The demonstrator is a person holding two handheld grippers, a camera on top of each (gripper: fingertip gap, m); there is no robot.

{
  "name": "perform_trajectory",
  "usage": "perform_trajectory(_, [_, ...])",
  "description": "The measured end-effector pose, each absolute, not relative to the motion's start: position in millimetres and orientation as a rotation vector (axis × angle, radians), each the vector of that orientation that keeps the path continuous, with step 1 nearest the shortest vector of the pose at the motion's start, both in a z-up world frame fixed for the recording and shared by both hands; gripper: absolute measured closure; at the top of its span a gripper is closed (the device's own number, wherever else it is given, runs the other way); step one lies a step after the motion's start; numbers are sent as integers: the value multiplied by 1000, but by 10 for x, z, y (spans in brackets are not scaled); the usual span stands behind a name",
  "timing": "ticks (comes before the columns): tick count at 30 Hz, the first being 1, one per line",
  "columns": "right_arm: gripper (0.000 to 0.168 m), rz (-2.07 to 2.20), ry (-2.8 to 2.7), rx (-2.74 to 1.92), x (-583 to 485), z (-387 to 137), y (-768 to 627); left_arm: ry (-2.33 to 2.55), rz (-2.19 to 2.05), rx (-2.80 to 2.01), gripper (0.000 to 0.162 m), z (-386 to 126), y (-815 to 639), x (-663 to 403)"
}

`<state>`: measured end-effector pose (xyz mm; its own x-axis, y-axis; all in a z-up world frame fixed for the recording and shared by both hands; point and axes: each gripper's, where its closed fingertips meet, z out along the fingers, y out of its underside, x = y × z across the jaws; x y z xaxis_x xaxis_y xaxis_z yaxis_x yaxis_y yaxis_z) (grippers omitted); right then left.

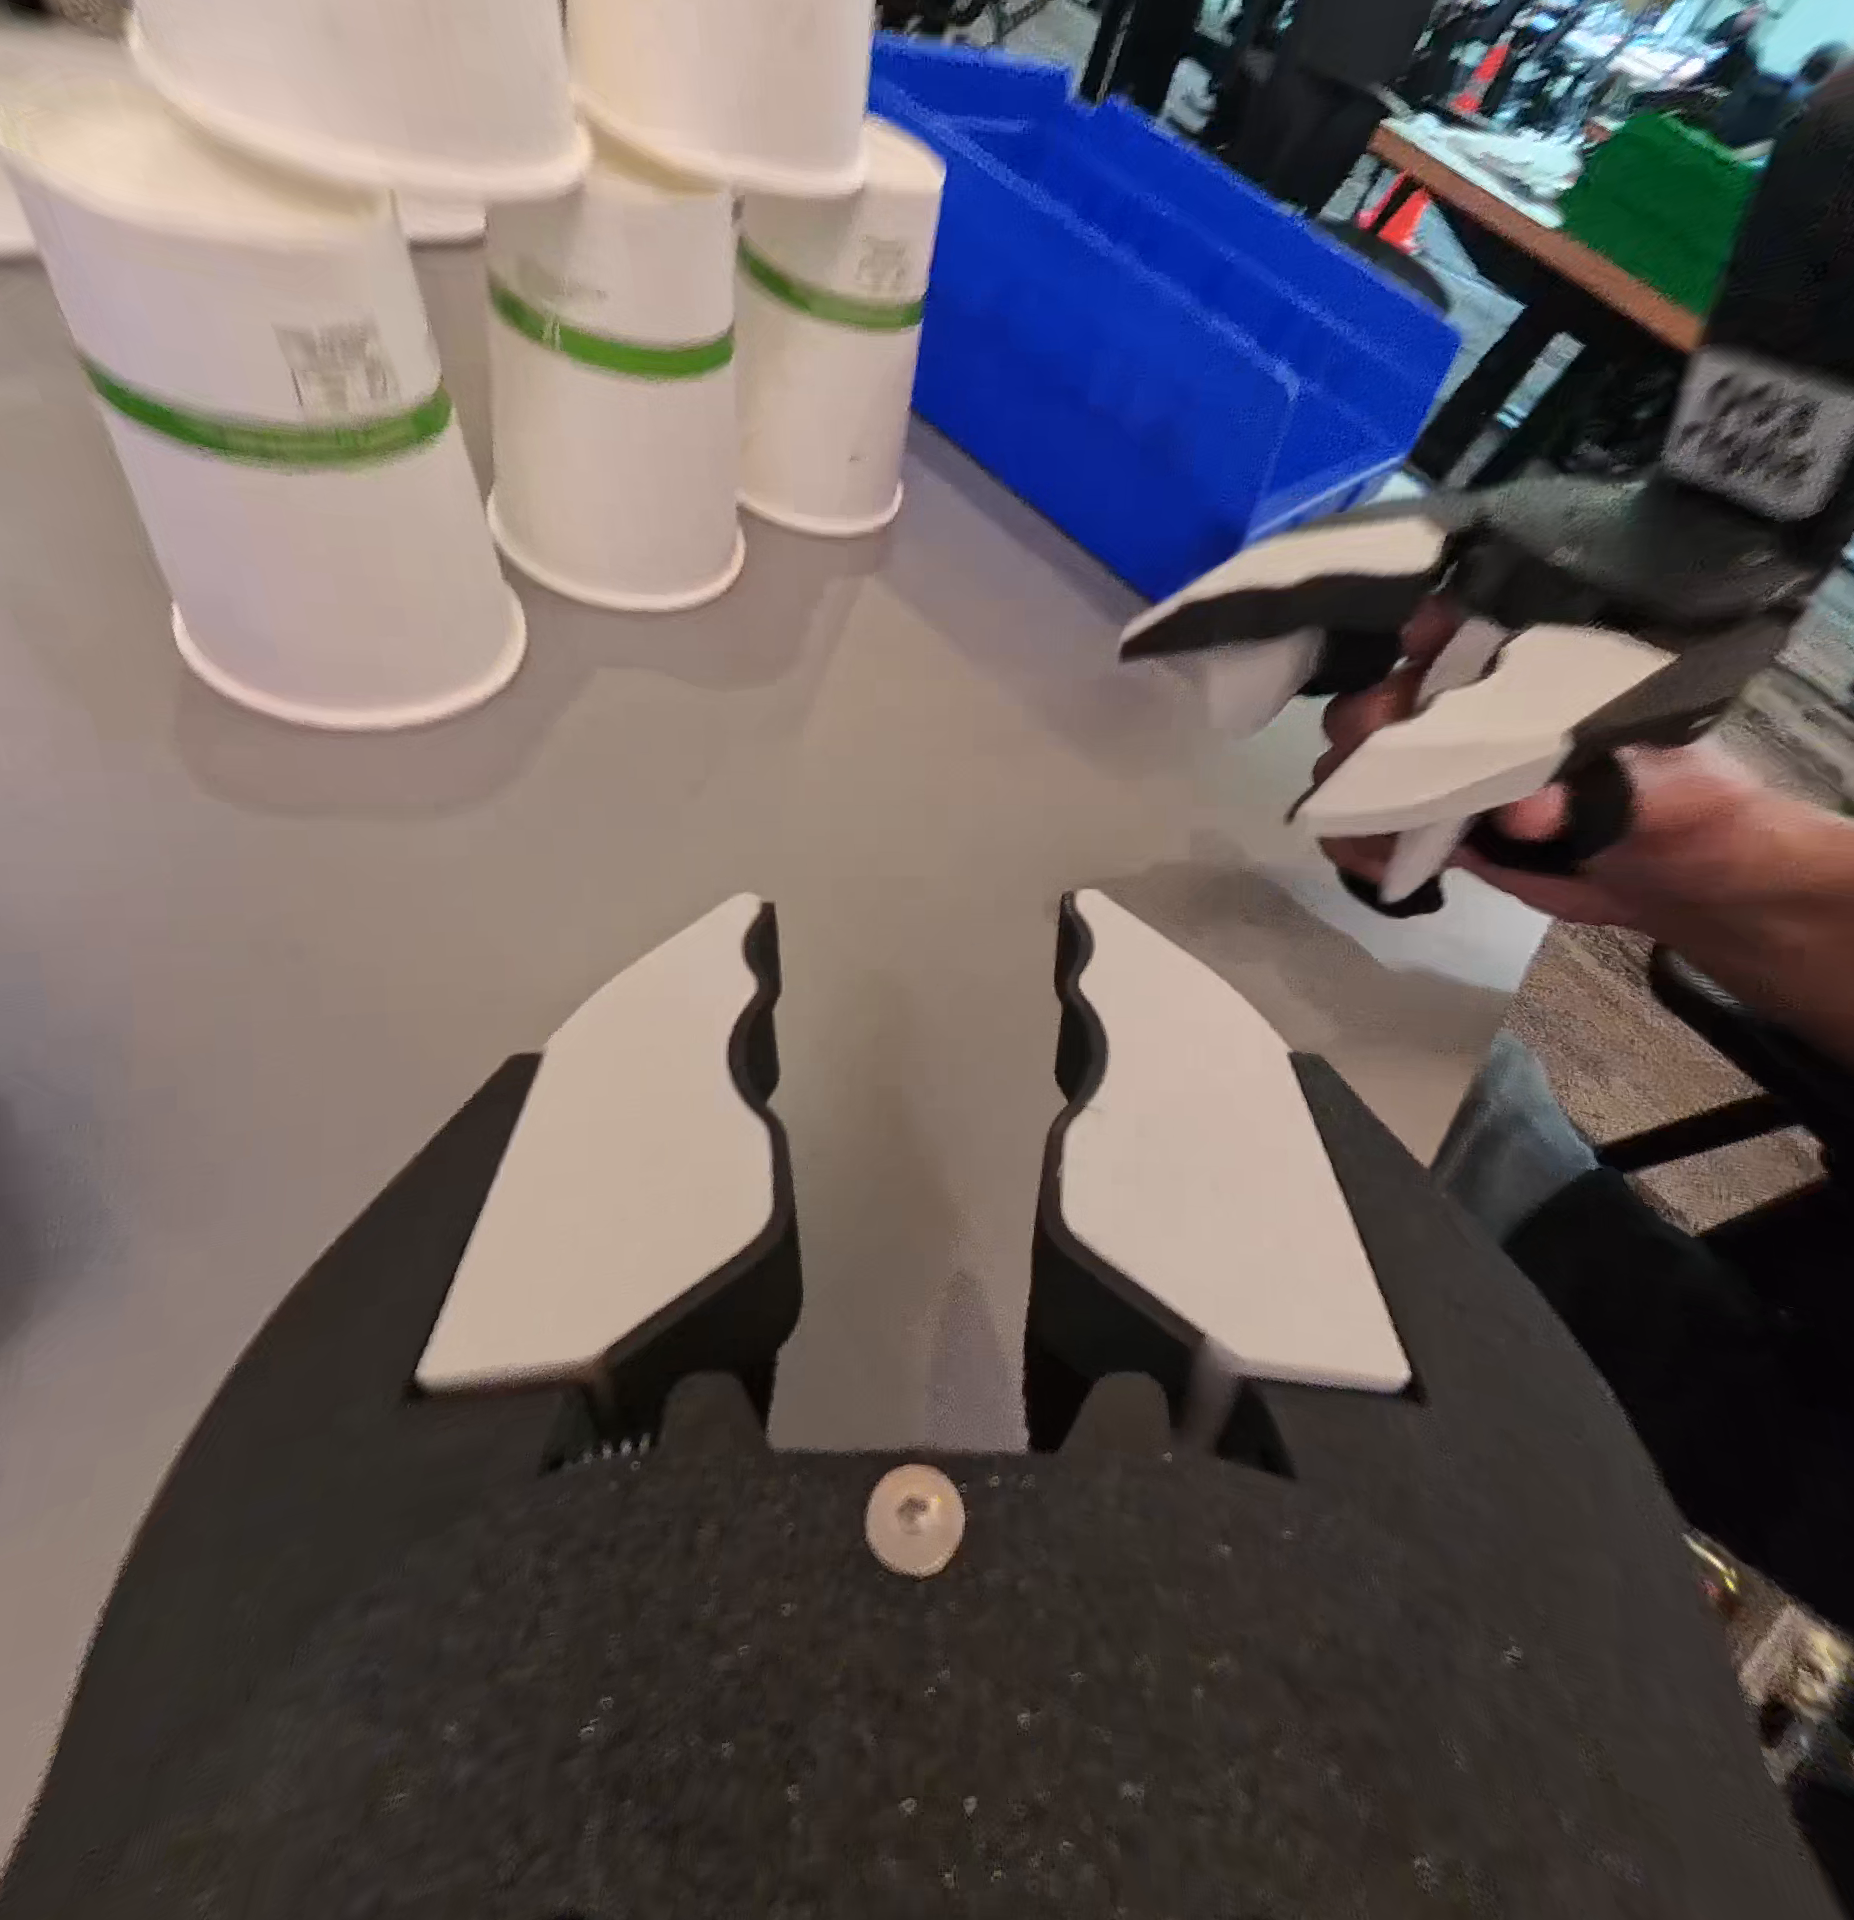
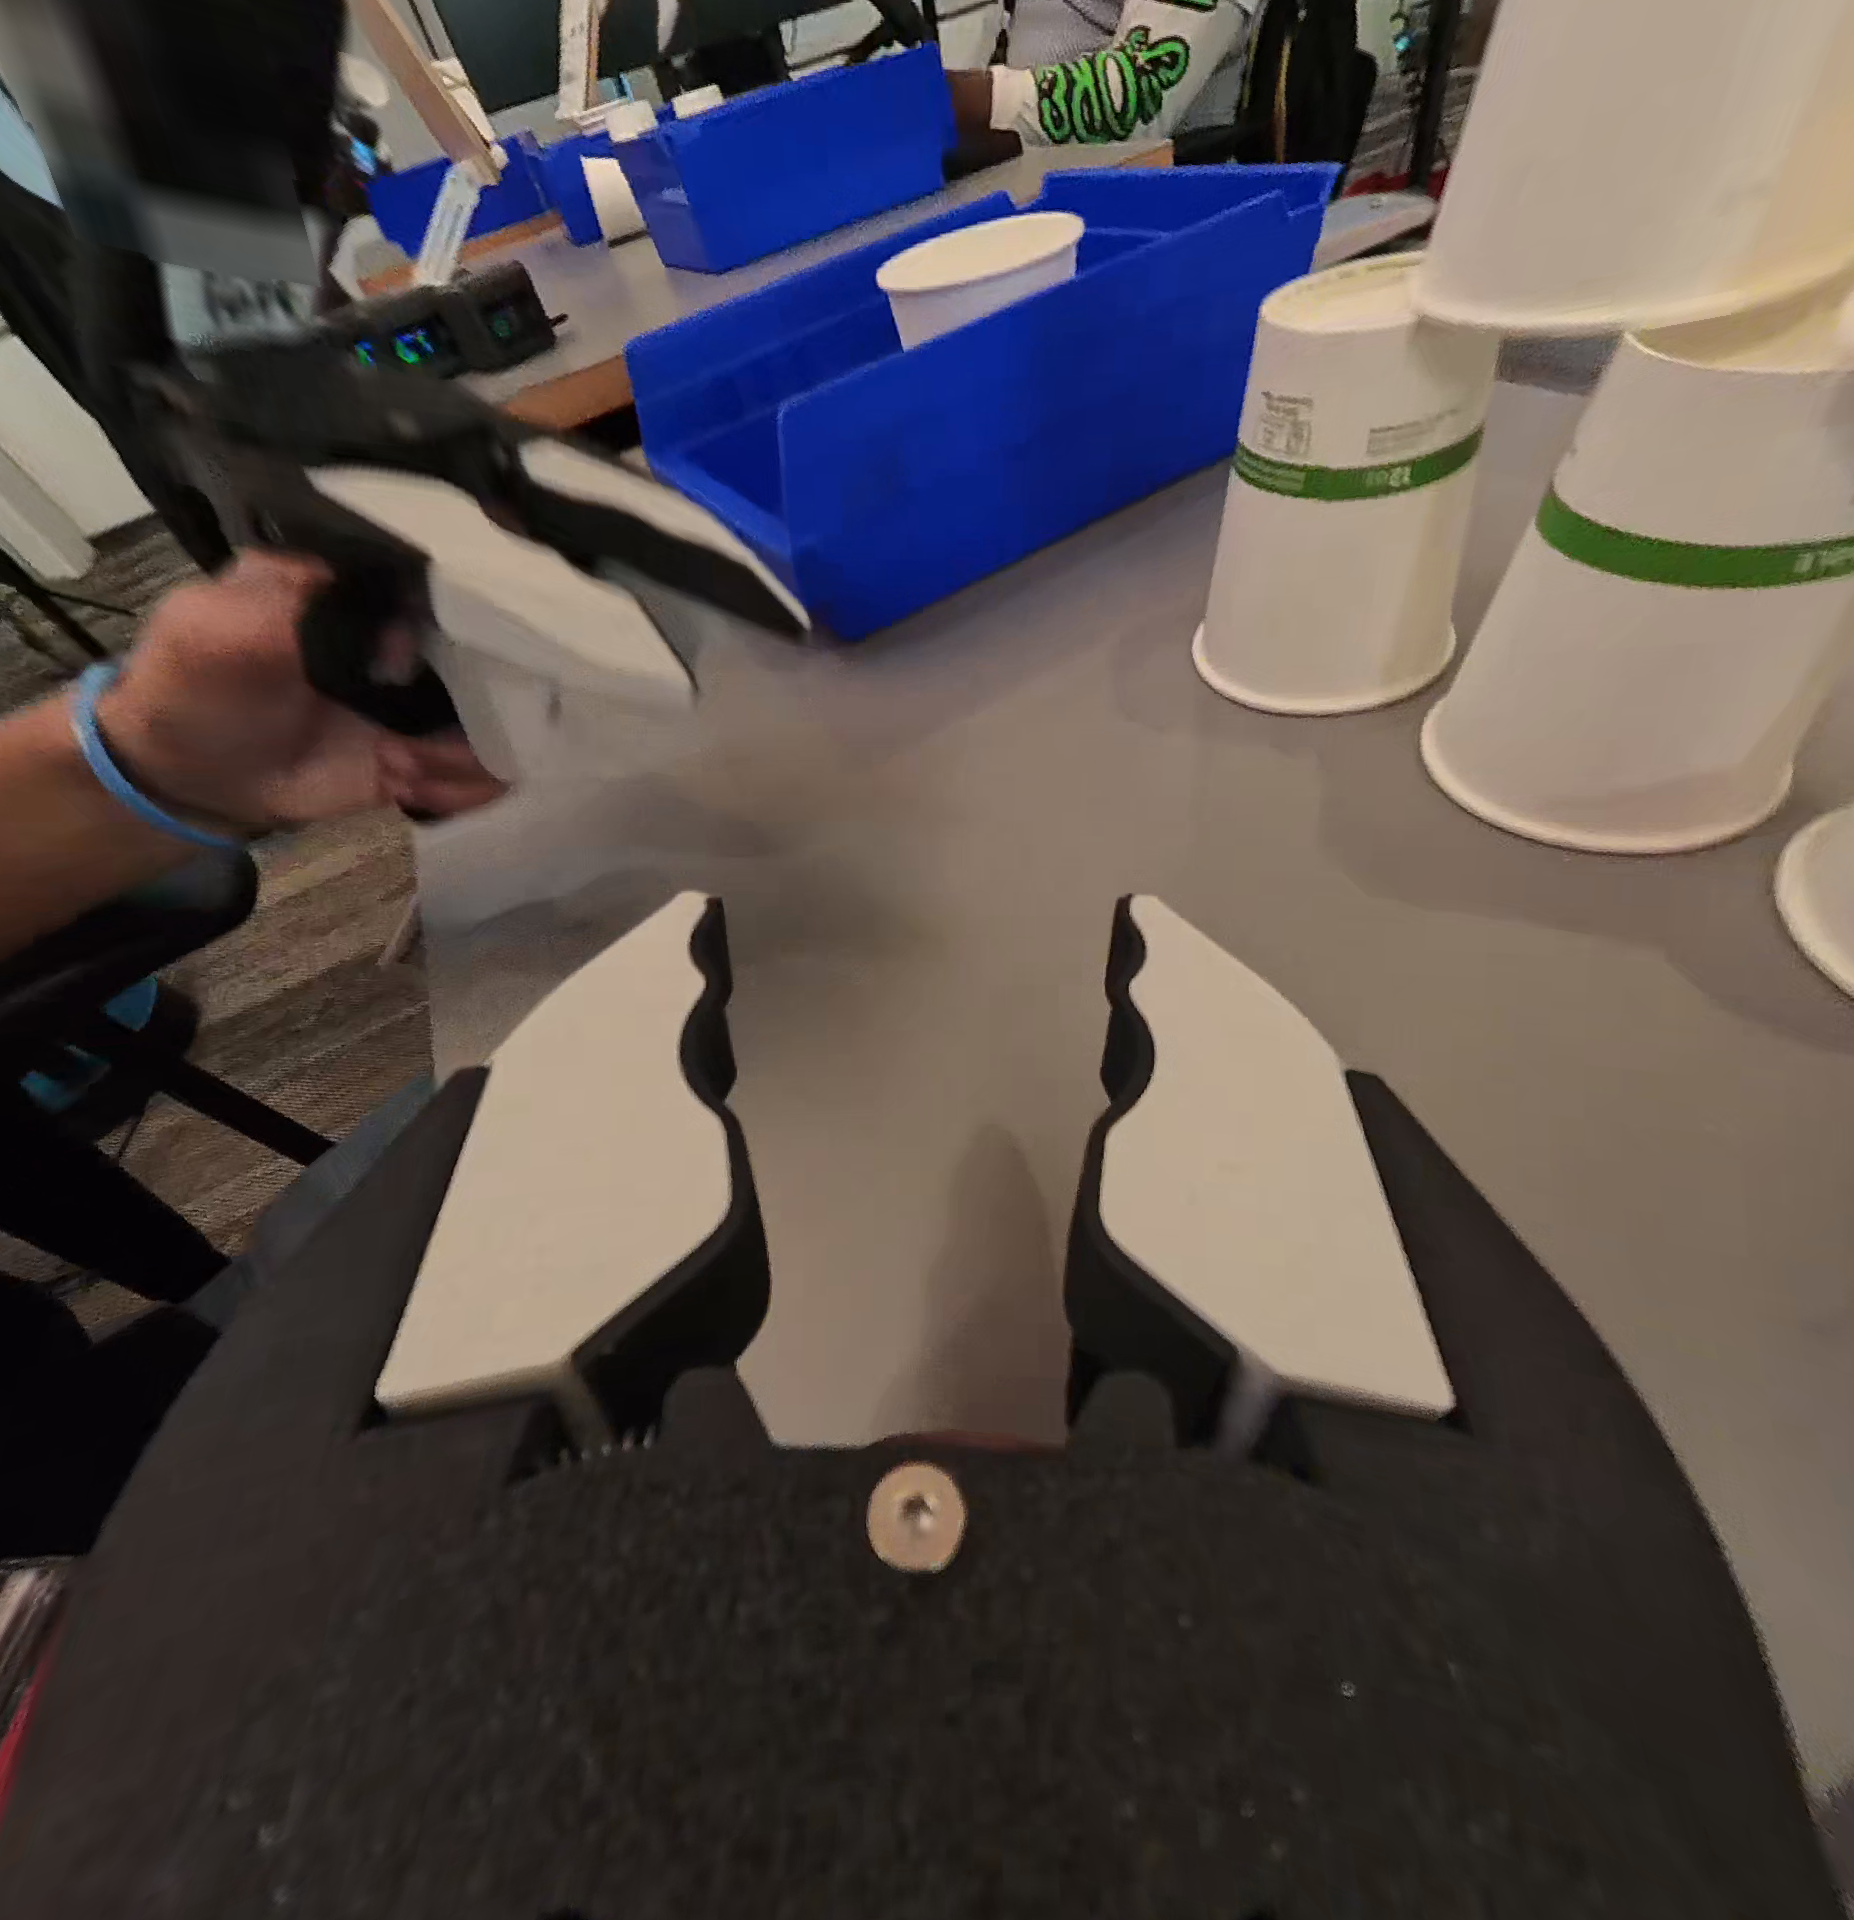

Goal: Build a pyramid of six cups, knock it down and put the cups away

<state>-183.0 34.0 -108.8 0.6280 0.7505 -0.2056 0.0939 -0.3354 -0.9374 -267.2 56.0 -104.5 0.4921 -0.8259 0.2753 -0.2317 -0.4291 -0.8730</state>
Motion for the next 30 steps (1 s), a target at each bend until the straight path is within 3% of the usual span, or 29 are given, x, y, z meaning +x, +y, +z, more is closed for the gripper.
perform_trajectory(5, [102,751,-716,-1780,-1770,-1031,313,859,-843,-1868,116,-349,1042,-3172])
perform_trajectory(12, [107,770,-769,-1788,-1829,-1091,287,1429,66,-2099,112,-720,2216,-4189])
perform_trajectory(20, [109,809,-759,-1811,-1815,-1131,287,1650,230,-2167,122,-1207,2595,-4255])
perform_trajectory(23, [110,841,-734,-1818,-1786,-1125,290,1607,227,-2146,154,-1198,2657,-4255])
perform_trajectory(30, [113,885,-690,-1815,-1741,-1067,295,1428,72,-2182,156,-977,2543,-4453])
